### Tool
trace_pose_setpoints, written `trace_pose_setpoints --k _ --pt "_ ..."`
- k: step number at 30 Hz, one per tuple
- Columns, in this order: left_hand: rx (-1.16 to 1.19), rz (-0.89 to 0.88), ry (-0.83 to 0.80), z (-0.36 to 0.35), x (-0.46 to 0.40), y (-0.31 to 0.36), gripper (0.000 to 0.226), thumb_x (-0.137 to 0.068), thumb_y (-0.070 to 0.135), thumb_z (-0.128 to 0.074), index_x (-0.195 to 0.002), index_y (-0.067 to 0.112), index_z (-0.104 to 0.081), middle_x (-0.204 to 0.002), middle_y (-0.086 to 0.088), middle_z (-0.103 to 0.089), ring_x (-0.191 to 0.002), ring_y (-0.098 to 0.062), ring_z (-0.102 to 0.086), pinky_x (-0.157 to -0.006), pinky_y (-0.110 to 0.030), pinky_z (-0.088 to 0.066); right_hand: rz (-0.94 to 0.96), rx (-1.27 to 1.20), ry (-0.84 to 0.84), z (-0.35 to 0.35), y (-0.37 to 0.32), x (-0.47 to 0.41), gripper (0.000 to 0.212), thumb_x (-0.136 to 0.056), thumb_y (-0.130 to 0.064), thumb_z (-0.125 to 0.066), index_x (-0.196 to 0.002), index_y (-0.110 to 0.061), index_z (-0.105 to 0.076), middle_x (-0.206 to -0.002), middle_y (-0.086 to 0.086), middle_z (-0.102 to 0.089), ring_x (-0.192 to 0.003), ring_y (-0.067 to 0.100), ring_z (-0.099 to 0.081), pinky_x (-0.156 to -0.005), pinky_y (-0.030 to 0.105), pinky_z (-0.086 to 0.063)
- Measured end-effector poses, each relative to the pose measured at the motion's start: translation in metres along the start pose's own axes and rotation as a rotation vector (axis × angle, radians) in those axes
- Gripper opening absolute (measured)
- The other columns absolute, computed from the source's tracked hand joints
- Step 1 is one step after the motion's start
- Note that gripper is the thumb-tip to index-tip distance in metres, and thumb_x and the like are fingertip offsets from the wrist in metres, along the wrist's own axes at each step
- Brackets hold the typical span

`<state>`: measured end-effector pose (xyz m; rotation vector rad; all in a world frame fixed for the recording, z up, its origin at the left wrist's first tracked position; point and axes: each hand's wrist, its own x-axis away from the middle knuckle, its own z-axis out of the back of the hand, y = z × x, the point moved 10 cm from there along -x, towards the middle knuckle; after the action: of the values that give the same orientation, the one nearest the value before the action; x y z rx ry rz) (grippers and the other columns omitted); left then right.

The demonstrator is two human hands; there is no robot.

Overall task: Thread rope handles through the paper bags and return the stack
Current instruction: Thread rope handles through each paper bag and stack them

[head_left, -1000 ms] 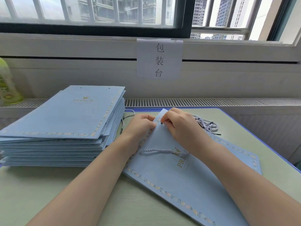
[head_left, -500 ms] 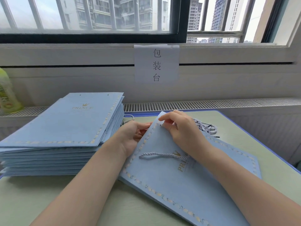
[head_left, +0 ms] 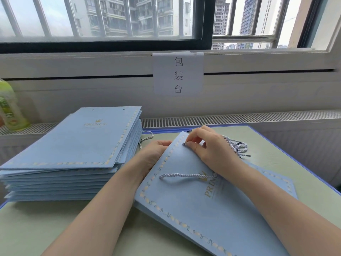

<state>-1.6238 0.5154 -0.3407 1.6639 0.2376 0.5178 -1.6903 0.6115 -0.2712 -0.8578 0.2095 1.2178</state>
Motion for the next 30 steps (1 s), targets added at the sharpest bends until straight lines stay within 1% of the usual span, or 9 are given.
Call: trace_pose_setpoints --k 4,7,12,16,21,23,25,27,30 --pt "-0.073 0.018 0.025 0.000 -0.001 0.001 0.032 -0.087 -0.014 -0.043 -0.095 0.003 -0.068 -0.065 -0.009 -0.065 -0.043 -0.014 -0.058 -0.043 -0.017 -0.047 -0.047 -0.033 -0.139 -0.007 0.007 0.001 0.006 -0.089 -0.027 -0.062 -0.093 -0.023 -0.062 -0.111 -0.007 -0.053 -0.112 0.015 -0.042 -0.091 0.024 -0.032" --pt "-0.002 0.029 -0.018 -0.008 -0.001 0.000 0.037 -0.090 -0.014 -0.038 -0.097 0.008 -0.067 -0.068 -0.009 -0.066 -0.044 -0.013 -0.058 -0.041 -0.016 -0.047 -0.086 -0.039 -0.167 -0.007 0.010 0.003 0.008 -0.088 -0.030 -0.062 -0.084 -0.029 -0.055 -0.110 -0.007 -0.053 -0.113 0.014 -0.041 -0.093 0.027 -0.032" --pt "-0.090 0.004 -0.008 -0.008 0.002 0.004 0.034 -0.091 -0.010 -0.038 -0.093 0.008 -0.068 -0.065 -0.004 -0.067 -0.047 -0.012 -0.060 -0.046 -0.017 -0.049 -0.056 0.072 -0.127 -0.004 0.001 0.002 0.010 -0.092 -0.026 -0.058 -0.089 -0.017 -0.057 -0.100 -0.005 -0.051 -0.100 0.014 -0.040 -0.081 0.019 -0.026" --pt "-0.303 -0.044 0.150 0.012 0.001 0.008 0.014 -0.090 -0.003 -0.047 -0.084 0.002 -0.059 -0.071 -0.008 -0.056 -0.061 -0.020 -0.050 -0.059 -0.025 -0.041 -0.091 -0.012 -0.101 0.001 -0.002 0.004 0.006 -0.092 -0.018 -0.057 -0.095 -0.013 -0.058 -0.080 -0.009 -0.056 -0.073 0.005 -0.049 -0.065 0.014 -0.035" --pt "-0.388 -0.051 0.249 0.019 0.001 0.006 0.037 -0.099 0.031 -0.046 -0.079 0.009 -0.068 -0.072 -0.006 -0.066 -0.065 -0.019 -0.059 -0.072 -0.028 -0.046 -0.102 0.151 -0.351 -0.022 0.000 0.011 0.013 -0.092 -0.024 -0.057 -0.097 -0.013 -0.061 -0.081 -0.009 -0.048 -0.080 0.011 -0.045 -0.065 0.021 -0.029" --pt "-0.504 -0.075 0.244 0.017 -0.001 0.008 0.029 -0.096 0.034 -0.051 -0.088 0.011 -0.066 -0.080 -0.006 -0.066 -0.069 -0.017 -0.059 -0.075 -0.028 -0.045 -0.141 0.204 -0.380 -0.026 0.005 0.013 0.014 -0.095 -0.020 -0.050 -0.097 -0.009 -0.059 -0.084 -0.008 -0.048 -0.081 0.012 -0.044 -0.064 0.021 -0.026" --pt "-0.592 -0.107 0.227 0.012 -0.001 0.010 0.015 -0.090 0.028 -0.062 -0.099 0.016 -0.065 -0.086 -0.005 -0.067 -0.072 -0.015 -0.059 -0.077 -0.028 -0.047 -0.227 0.068 -0.299 -0.018 0.012 0.011 0.010 -0.096 -0.014 -0.044 -0.093 -0.011 -0.053 -0.082 -0.004 -0.055 -0.075 0.014 -0.050 -0.066 0.024 -0.035" --pt "-0.580 -0.107 0.229 0.012 0.002 0.012 0.019 -0.086 0.025 -0.067 -0.105 0.020 -0.064 -0.087 -0.007 -0.069 -0.068 -0.014 -0.061 -0.071 -0.026 -0.049 -0.342 -0.269 -0.129 -0.003 0.020 0.008 0.014 -0.096 -0.007 -0.042 -0.086 -0.014 -0.048 -0.071 0.000 -0.056 -0.059 0.012 -0.052 -0.061 0.026 -0.046" --pt "-0.623 -0.131 0.245 0.011 0.007 0.022 0.018 -0.086 0.029 -0.067 -0.101 0.020 -0.064 -0.080 0.000 -0.067 -0.065 -0.010 -0.059 -0.061 -0.020 -0.044 -0.491 -0.801 0.073 0.014 0.034 0.008 0.015 -0.098 -0.004 -0.043 -0.088 -0.011 -0.052 -0.066 0.003 -0.050 -0.046 0.009 -0.045 -0.044 0.018 -0.040"
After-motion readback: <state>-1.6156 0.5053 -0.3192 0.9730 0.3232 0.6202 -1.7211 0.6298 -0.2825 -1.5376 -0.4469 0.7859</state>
